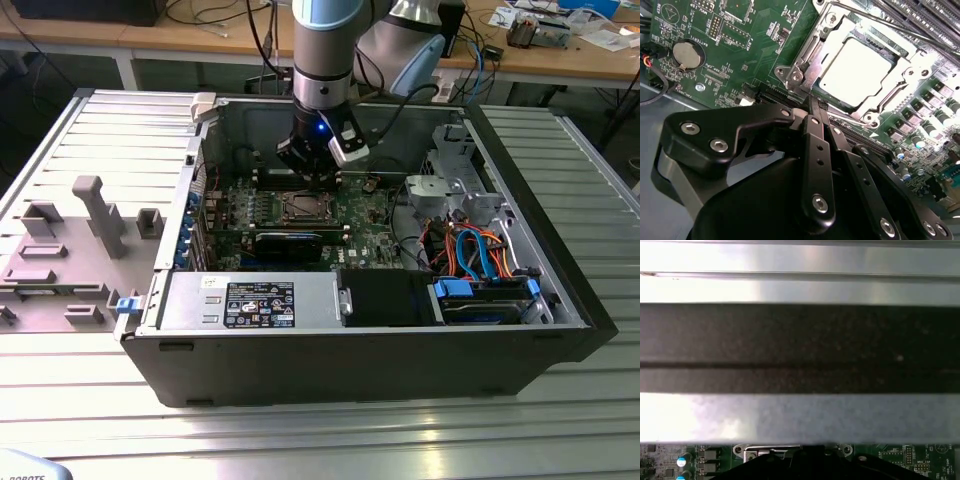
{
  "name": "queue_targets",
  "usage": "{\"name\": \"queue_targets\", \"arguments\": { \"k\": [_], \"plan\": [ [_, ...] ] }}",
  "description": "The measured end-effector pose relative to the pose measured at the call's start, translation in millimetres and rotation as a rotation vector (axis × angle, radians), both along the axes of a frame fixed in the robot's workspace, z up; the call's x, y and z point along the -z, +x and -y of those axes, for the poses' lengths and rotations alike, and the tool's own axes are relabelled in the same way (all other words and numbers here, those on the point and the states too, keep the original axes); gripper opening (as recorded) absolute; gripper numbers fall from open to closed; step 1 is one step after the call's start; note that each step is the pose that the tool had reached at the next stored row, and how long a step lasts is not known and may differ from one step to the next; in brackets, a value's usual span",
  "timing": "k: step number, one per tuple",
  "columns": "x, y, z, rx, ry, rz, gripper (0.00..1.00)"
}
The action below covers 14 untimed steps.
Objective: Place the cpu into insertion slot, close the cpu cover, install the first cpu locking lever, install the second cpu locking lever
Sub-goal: 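Install the first cpu locking lever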
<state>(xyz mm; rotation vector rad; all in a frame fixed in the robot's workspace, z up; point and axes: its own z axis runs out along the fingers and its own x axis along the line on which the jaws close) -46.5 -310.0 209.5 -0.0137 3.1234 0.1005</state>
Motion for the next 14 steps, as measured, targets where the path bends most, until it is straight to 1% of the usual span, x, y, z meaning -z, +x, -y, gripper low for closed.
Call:
{"name": "queue_targets", "arguments": {
  "k": [7,14],
  "plan": [
    [0.7,1.1,-0.8,0.000,-0.0002,0.0000,0.11],
    [1.1,2.1,-4.0,0.000,-0.0007,0.0004,0.11]
  ]
}}
